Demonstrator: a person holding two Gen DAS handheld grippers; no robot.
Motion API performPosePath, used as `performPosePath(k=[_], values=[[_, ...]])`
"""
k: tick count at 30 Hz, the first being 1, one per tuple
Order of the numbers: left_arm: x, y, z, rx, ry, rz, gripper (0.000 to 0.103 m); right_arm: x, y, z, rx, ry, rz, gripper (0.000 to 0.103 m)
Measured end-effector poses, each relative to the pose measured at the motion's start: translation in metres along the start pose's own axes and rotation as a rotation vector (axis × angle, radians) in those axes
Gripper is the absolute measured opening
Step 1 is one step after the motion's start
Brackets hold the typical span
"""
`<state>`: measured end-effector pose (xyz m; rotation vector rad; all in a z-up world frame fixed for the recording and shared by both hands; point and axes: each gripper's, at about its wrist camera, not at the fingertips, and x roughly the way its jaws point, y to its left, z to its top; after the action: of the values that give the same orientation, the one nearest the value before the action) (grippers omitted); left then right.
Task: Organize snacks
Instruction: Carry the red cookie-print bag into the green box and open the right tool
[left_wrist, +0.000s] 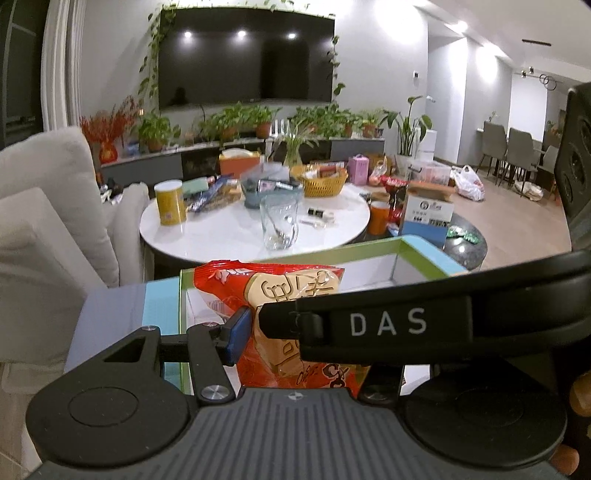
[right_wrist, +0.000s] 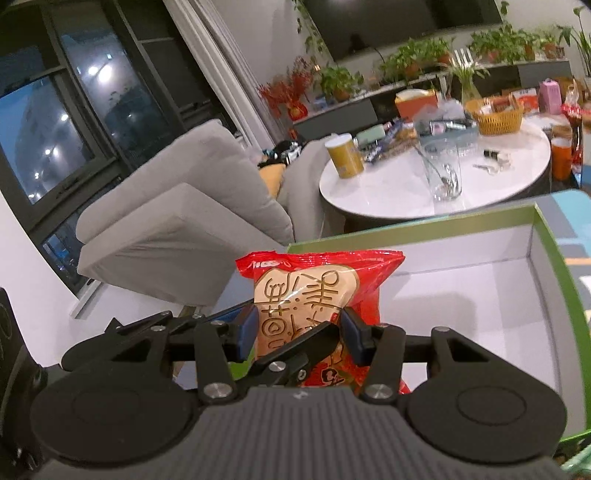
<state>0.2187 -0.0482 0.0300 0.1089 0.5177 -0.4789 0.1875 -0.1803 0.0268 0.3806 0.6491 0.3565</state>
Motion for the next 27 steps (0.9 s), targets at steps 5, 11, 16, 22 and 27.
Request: performPosePath(k=[5, 11, 16, 22, 27], values=[[0.011, 0.003, -0.005, -0.018, 0.078, 0.011, 0.050, 0.009, -0.003, -0.005, 0.022, 0.041, -0.023, 0.051], [0.006, 0.002, -0.005, -0.027, 0.077, 0.021, 0.057, 0.003, 0.004, -0.007, -0.003, 0.030, -0.070, 0.051], [-0.009, 0.003, -0.001, -0.039, 0.044, 0.015, 0.060, -0.010, 0.015, -0.006, -0.042, -0.006, -0.091, 0.051], [-0.035, -0.002, 0.006, -0.037, -0.001, 0.023, 0.063, -0.031, 0.034, -0.004, -0.094, -0.057, -0.097, 0.051], [-0.064, -0.006, 0.011, -0.034, -0.043, 0.044, 0.069, -0.057, 0.047, -0.004, -0.121, -0.118, -0.108, 0.051]])
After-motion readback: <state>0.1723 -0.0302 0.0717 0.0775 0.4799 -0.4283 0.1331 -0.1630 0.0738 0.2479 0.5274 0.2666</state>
